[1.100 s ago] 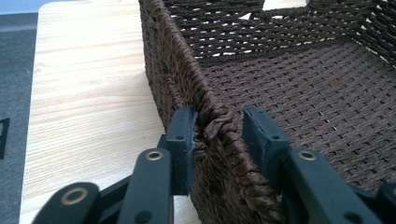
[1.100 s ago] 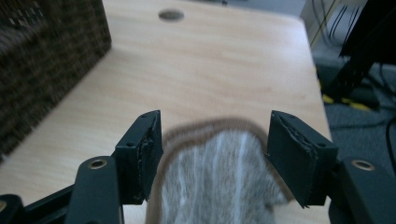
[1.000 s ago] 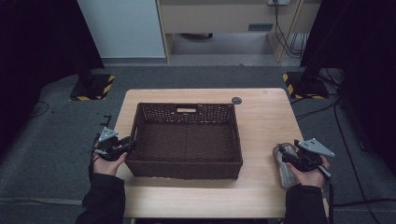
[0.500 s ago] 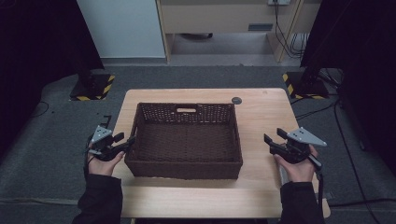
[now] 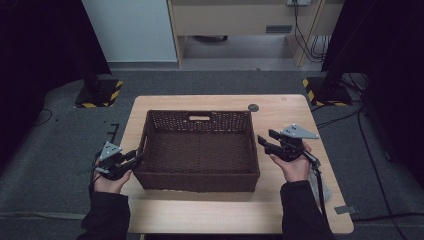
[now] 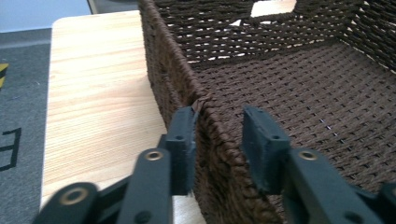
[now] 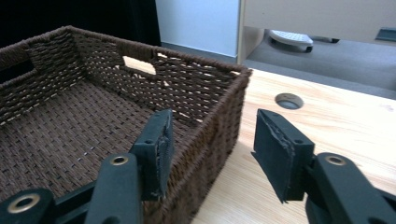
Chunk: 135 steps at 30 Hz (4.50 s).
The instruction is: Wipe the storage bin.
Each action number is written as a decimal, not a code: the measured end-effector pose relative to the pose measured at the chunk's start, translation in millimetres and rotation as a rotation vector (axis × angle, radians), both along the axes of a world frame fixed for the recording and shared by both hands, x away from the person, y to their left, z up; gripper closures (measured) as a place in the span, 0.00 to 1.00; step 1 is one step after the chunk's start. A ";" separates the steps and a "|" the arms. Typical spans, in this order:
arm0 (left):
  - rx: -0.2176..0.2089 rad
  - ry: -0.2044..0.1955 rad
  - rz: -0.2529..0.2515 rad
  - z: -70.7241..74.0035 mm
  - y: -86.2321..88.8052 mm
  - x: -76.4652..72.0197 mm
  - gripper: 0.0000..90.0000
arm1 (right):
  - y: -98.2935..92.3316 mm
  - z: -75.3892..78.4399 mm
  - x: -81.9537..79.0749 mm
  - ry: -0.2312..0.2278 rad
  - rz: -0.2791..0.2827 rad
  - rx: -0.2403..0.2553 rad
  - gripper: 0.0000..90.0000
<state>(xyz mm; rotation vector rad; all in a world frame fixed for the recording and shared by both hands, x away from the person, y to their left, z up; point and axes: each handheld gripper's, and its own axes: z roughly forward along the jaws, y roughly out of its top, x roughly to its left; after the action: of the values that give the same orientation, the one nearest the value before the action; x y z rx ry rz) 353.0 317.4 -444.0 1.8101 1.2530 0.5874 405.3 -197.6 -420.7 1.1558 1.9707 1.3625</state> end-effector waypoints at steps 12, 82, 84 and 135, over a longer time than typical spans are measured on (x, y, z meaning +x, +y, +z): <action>-0.017 0.003 0.016 -2.3 2.5 12.3 0.79 | 22.6 -16.4 20.6 0.048 0.047 0.009 0.57; -0.085 -0.029 0.133 11.1 21.0 53.9 0.54 | 1.9 -32.9 44.5 0.104 0.011 -0.016 0.70; -0.086 -0.034 0.126 12.5 19.1 47.2 0.54 | 1.2 -32.1 40.2 0.106 0.016 -0.023 0.70; -0.041 -0.049 0.019 8.1 -73.6 30.6 0.47 | 3.0 -35.3 -39.1 0.056 0.108 0.022 0.77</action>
<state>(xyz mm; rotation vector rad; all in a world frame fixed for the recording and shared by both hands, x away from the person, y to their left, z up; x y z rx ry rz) 383.6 243.8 -435.9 1.7418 1.2423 0.6089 366.2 -194.7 -456.0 1.1229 2.0899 1.4230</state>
